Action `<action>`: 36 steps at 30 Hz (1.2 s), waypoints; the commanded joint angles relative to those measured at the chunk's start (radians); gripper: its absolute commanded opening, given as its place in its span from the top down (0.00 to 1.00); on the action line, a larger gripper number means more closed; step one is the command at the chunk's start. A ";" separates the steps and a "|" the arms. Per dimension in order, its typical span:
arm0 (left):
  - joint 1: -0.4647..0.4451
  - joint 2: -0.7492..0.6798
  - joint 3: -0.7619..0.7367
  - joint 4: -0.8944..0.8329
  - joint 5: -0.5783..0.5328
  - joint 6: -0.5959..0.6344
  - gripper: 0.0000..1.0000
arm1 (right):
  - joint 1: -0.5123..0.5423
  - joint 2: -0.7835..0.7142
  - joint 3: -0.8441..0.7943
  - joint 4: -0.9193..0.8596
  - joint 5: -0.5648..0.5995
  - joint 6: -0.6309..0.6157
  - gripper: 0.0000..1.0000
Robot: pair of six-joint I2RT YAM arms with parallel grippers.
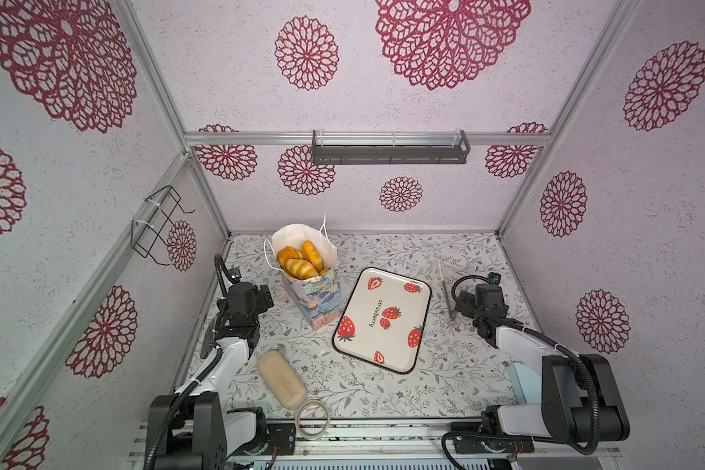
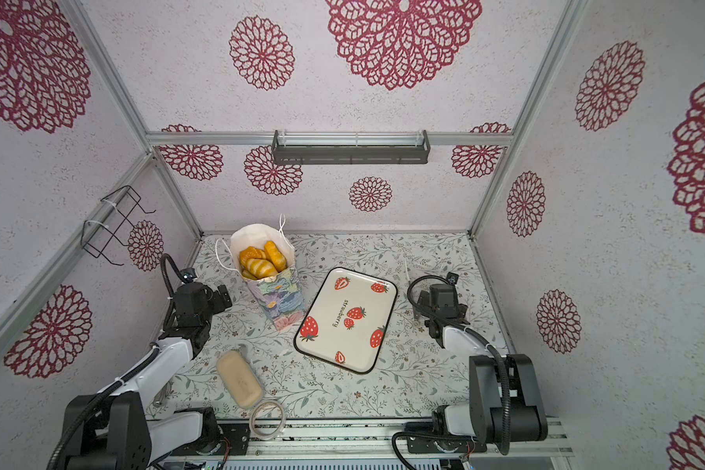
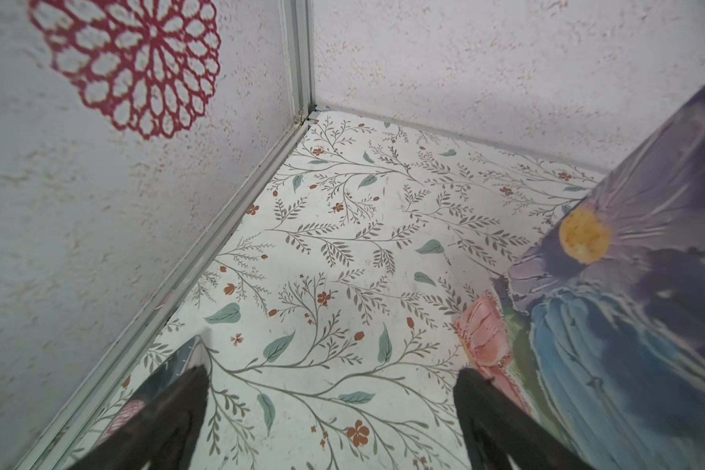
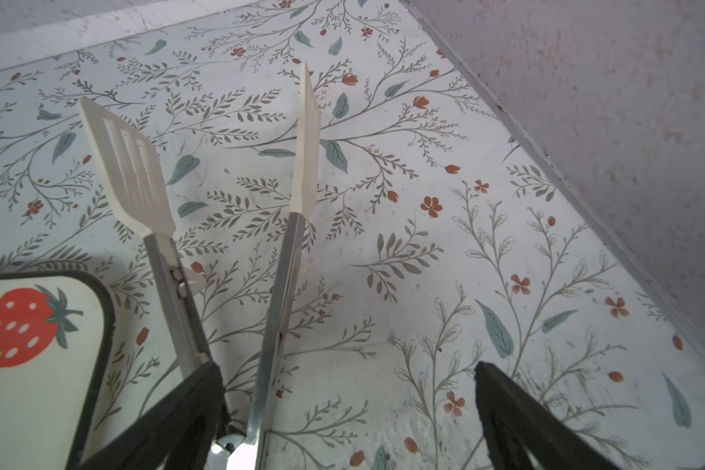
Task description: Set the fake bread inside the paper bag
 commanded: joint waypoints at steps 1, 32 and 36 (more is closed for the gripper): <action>0.037 0.098 -0.035 0.217 0.054 0.043 0.03 | 0.006 -0.047 -0.056 0.253 0.048 -0.115 0.01; 0.081 0.286 -0.120 0.630 0.294 0.123 0.03 | -0.002 0.146 -0.267 0.874 -0.014 -0.281 0.01; 0.084 0.288 -0.118 0.626 0.298 0.122 0.03 | -0.013 0.151 -0.247 0.842 -0.037 -0.272 0.01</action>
